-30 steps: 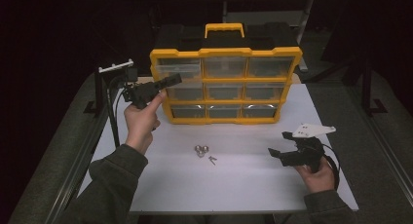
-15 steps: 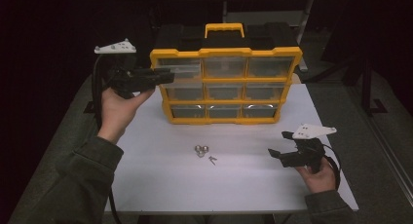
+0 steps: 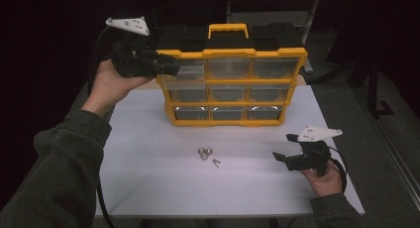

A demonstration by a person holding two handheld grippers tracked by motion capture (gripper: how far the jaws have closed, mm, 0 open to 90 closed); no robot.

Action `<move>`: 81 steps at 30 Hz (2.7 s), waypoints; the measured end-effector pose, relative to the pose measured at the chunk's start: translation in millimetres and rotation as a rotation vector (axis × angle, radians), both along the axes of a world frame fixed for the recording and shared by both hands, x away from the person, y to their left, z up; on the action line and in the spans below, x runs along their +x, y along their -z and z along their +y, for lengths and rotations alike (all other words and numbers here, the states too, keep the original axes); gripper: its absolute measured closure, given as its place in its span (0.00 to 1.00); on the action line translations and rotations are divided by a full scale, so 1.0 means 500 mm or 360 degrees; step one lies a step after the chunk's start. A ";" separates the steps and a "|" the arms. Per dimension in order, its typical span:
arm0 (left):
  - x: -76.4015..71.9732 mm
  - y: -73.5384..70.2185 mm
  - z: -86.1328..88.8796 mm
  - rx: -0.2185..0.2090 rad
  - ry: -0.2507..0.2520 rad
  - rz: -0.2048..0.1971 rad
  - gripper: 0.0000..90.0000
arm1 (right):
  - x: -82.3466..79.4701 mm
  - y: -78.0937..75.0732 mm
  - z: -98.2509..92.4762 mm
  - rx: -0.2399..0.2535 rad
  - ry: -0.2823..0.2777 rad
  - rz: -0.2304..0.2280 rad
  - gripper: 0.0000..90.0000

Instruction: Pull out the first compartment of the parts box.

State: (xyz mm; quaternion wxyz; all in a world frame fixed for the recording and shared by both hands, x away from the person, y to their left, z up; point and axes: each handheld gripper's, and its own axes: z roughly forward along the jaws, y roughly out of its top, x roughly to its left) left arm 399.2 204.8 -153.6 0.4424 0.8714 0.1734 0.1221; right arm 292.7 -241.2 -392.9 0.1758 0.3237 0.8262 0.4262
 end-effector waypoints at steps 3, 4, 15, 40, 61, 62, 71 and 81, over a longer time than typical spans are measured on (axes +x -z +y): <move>0.018 0.007 -0.012 0.0078 0.0025 -0.0013 0.53 | 0.002 0.002 0.001 0.0003 -0.0009 0.0006 0.21; 0.022 0.010 -0.014 0.0094 0.0022 -0.0043 0.52 | 0.002 0.002 0.002 0.0004 -0.0012 0.0007 0.21; 0.060 0.058 -0.025 0.0251 0.0089 0.0027 0.56 | -0.001 0.002 0.005 -0.0003 -0.0041 0.0005 0.22; 0.031 0.063 0.003 0.0248 0.0257 0.0106 0.76 | -0.010 0.001 0.009 -0.0006 -0.0089 -0.0005 0.23; 0.002 0.070 0.015 0.0196 0.0353 0.0117 0.79 | -0.012 0.000 0.021 -0.0022 -0.0109 -0.0027 0.24; 0.002 0.071 0.016 0.0192 0.0354 0.0113 0.78 | -0.012 0.000 0.022 -0.0030 -0.0113 -0.0027 0.24; -0.012 0.056 0.025 0.0093 0.0304 0.0081 0.59 | -0.014 -0.001 0.024 -0.0035 -0.0107 -0.0034 0.24; -0.056 0.029 0.055 0.0000 0.0255 -0.0025 0.48 | -0.009 0.001 0.025 -0.0034 -0.0086 0.0001 0.24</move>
